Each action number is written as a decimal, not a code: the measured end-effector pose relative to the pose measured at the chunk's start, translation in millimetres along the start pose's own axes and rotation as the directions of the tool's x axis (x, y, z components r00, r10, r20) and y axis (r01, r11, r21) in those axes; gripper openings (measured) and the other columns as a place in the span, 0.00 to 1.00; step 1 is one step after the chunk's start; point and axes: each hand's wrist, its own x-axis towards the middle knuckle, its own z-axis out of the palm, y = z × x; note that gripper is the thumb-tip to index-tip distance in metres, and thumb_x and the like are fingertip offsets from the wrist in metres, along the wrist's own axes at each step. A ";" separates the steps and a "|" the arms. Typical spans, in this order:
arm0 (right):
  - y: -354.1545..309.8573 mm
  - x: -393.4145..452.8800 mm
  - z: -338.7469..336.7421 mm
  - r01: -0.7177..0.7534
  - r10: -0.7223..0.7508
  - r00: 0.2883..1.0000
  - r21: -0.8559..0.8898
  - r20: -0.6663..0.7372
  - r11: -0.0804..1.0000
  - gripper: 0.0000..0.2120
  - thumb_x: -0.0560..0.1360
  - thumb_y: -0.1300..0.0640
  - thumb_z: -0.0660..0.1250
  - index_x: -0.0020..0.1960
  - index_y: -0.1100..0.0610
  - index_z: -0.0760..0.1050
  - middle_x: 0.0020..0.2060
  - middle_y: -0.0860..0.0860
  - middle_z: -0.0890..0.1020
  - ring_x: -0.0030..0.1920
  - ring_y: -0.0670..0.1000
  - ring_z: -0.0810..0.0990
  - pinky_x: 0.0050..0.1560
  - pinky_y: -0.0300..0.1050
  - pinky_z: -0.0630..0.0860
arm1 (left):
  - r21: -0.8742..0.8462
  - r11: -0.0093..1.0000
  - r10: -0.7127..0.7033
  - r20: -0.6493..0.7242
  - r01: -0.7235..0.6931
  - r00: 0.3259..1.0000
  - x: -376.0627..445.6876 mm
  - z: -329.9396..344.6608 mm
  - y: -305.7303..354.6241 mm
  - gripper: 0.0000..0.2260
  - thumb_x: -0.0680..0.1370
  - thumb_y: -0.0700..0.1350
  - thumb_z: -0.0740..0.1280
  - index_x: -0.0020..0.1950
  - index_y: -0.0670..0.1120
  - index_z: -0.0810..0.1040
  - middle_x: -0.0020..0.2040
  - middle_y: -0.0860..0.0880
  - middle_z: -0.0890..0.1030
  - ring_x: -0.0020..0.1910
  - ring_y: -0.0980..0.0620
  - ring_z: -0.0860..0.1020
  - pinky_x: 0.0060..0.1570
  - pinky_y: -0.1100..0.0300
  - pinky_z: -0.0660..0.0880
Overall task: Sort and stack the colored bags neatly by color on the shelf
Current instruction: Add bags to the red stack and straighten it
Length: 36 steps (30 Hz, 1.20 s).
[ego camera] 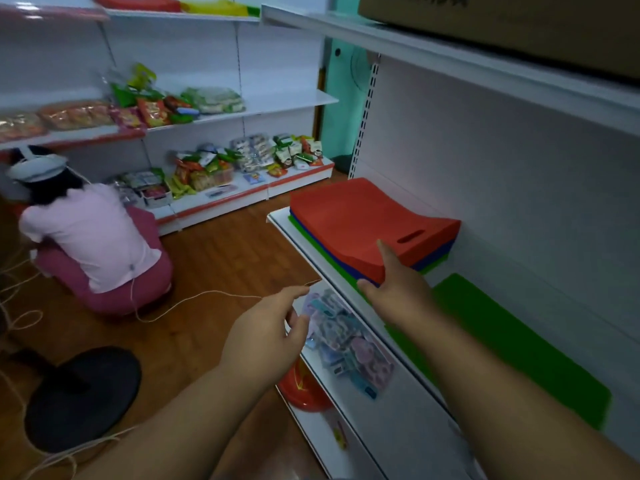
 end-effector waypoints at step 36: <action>39.7 -321.1 28.4 -0.706 0.668 0.122 0.409 -0.734 0.578 0.16 0.79 0.52 0.65 0.66 0.44 0.76 0.53 0.49 0.84 0.51 0.54 0.82 0.49 0.42 0.74 | -0.532 0.756 0.634 0.453 -0.380 0.627 4.9 93.7 48.2 0.14 0.76 0.47 0.72 0.62 0.50 0.82 0.57 0.50 0.83 0.55 0.51 0.79 0.55 0.61 0.70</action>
